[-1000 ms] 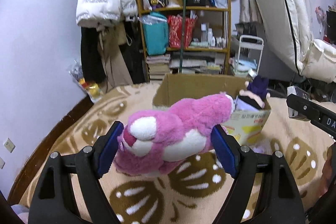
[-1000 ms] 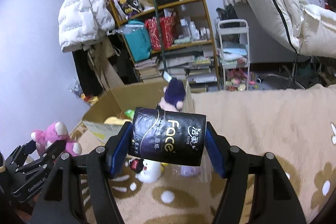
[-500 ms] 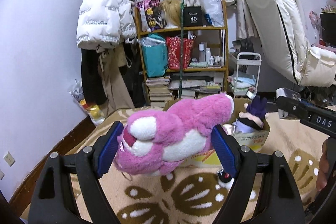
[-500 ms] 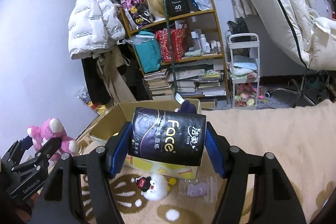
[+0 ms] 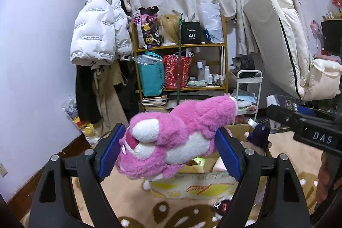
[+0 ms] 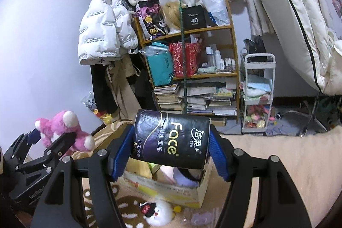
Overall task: Organize soft objects
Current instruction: 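Lift pink bear and Face tissue pack and carry both over the box, then open both tools to drop pink bear and tissue pack into the box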
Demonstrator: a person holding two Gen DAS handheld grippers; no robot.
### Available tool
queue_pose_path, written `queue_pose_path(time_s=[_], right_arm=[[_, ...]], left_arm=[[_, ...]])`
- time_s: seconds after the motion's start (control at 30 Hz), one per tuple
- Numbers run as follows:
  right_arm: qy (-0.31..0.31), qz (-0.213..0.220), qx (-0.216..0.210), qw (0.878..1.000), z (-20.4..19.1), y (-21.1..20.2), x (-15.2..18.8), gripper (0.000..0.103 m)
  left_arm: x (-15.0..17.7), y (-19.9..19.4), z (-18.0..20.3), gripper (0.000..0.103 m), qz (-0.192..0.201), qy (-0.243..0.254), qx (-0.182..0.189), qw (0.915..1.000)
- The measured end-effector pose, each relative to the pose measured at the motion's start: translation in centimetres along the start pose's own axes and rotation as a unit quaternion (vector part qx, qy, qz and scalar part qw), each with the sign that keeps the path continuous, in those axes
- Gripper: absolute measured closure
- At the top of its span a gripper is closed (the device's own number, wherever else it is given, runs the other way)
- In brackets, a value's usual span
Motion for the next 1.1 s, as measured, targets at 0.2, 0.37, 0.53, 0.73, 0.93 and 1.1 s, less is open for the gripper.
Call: queue_pose_path(time_s=[0.2,0.37,0.53,0.73,0.93,1.1], right_arm=[[-0.020,-0.006,0.009,1.000,-0.1,2.0,0.0,0.032],[-0.033,-0.011,0.013,0.999,-0.1,3.5,0.1,0.032],[-0.038,-0.014,0.017,0.999,0.0,4.5,0.4,0.032],[-0.040,-0.030,0.021,0.999,0.4,5.6,1.1,0.032],[-0.034,-0.047,0.019,0.998,0.8,6.5,1.7,0.032],[-0.036,-0.048,0.019,0.998,0.6,6.7,1.9,0.032]], left_arm=[[0.2,2.2,0.4,0.021,-0.006,0.014,0.000,0.9999],[0.5,3.9,0.6,0.021,-0.012,0.018,0.004,0.9998],[0.9,5.5,0.5,0.021,-0.023,0.018,0.007,0.9995],[1.6,7.1,0.2,0.021,-0.044,0.005,0.006,0.9990],[2.2,8.3,0.0,0.020,-0.065,0.002,0.007,0.9979],[2.5,9.1,0.1,0.020,-0.079,-0.002,0.022,0.9966]])
Point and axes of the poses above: each gripper's, at about its wrist camera, not at the fingertips, and y roughly the way its jaws point, z to its right, x to its underside, the point moved 2 cm from there along y, roughly the way its jaws point, and after that the axes turned 4 degrees about x, right-handed, at the moved point
